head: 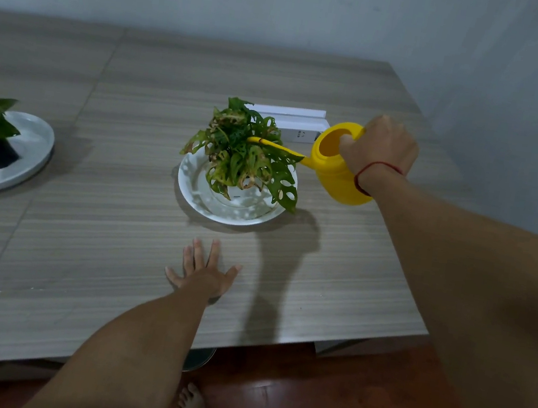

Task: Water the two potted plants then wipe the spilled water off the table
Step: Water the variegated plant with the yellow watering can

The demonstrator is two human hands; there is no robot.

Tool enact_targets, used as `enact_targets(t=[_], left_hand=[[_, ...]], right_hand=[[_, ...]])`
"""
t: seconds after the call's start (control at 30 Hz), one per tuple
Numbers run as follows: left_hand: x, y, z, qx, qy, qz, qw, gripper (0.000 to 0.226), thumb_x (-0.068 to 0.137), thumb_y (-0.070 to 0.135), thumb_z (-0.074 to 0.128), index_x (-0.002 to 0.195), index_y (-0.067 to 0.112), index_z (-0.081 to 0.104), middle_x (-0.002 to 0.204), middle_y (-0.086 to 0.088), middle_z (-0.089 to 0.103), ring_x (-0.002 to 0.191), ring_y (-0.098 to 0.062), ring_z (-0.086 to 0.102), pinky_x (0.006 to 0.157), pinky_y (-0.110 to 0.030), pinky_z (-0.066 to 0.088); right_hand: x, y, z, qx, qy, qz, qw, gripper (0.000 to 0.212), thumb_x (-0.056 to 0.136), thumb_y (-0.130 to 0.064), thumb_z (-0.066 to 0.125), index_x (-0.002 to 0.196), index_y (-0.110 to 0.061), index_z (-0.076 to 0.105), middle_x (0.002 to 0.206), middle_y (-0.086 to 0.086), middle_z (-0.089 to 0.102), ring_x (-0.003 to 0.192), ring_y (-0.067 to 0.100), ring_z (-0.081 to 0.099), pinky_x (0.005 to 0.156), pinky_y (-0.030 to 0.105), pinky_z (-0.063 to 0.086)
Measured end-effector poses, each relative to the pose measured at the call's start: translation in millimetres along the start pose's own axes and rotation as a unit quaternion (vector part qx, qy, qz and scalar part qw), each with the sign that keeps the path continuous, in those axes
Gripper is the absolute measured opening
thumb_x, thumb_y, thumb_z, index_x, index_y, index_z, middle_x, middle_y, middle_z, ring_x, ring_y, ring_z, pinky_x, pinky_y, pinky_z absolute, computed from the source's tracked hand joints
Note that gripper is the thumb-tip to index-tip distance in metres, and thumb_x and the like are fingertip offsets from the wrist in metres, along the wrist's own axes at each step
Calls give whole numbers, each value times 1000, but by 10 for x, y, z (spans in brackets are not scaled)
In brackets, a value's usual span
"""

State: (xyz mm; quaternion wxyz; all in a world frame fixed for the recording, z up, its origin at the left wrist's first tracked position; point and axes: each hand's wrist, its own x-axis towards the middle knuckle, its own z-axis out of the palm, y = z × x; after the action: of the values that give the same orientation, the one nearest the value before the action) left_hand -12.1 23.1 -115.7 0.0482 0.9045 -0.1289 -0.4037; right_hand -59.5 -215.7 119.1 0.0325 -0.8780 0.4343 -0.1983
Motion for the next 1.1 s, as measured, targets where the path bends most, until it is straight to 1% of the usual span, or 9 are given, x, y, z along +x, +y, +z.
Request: enact_targets(t=[0.13,0.23,0.33,0.53,0.73,0.93,1.03,1.1], left_hand=[[-4,-2,2,3,1,-2,1000,85,87,80,20,146,44,-29,150,5,-47,145,-21,-35,113,-68,-9],[-4,-2,2,3,3,-1,1000,84,87,80,20,146,44,-28,150,5,-47,145,-21,-34,114,-67,-8],[-3,-11,11,2,7,-2,1000,83,87,79,21,147,45,-26,153,6,-44,146,-20,-32,114,-67,-7],[10,-4,8,3,4,-4,1000,84,87,79,20,147,44,-27,152,6,-45,146,-20,-33,114,-68,-7],[37,-8,15,1,1,-11,1000,84,87,80,21,147,45,-26,152,7,-45,146,-20,-32,114,-68,-7],[62,-17,24,-2,4,-9,1000,84,87,80,22,147,46,-26,152,7,-44,146,-19,-32,113,-69,-6],[73,-16,33,-4,4,-9,1000,84,86,80,22,146,47,-27,152,7,-44,146,-19,-32,112,-70,-5],[85,-17,39,-3,3,-8,1000,85,85,81,22,146,47,-27,152,7,-45,146,-19,-32,112,-70,-6]], right_hand=[[-4,-23,17,2,-1,6,1000,29,78,-35,59,92,-10,65,101,13,68,95,36,63,66,30,35],[-15,-41,20,8,-9,-4,1000,29,77,-35,60,91,-10,66,99,13,68,93,36,63,66,30,36],[-14,-21,16,5,-11,-1,1000,25,75,-32,61,88,-11,66,97,12,68,91,35,63,65,30,36],[-2,21,13,5,-2,16,1000,27,76,-29,61,95,-10,66,105,13,67,97,36,63,69,30,39],[42,-14,-29,17,-1,27,999,26,77,-32,60,93,-12,66,104,12,68,98,35,63,66,30,34],[-36,-46,50,29,-22,-2,999,30,75,-36,61,92,-12,67,99,11,68,94,35,63,69,30,41],[-63,-5,59,22,-28,-13,999,27,74,-37,61,87,-14,66,95,11,68,90,35,63,65,30,38],[-74,40,48,17,-34,-19,999,20,73,-37,61,80,-18,61,89,11,66,87,34,63,63,29,36]])
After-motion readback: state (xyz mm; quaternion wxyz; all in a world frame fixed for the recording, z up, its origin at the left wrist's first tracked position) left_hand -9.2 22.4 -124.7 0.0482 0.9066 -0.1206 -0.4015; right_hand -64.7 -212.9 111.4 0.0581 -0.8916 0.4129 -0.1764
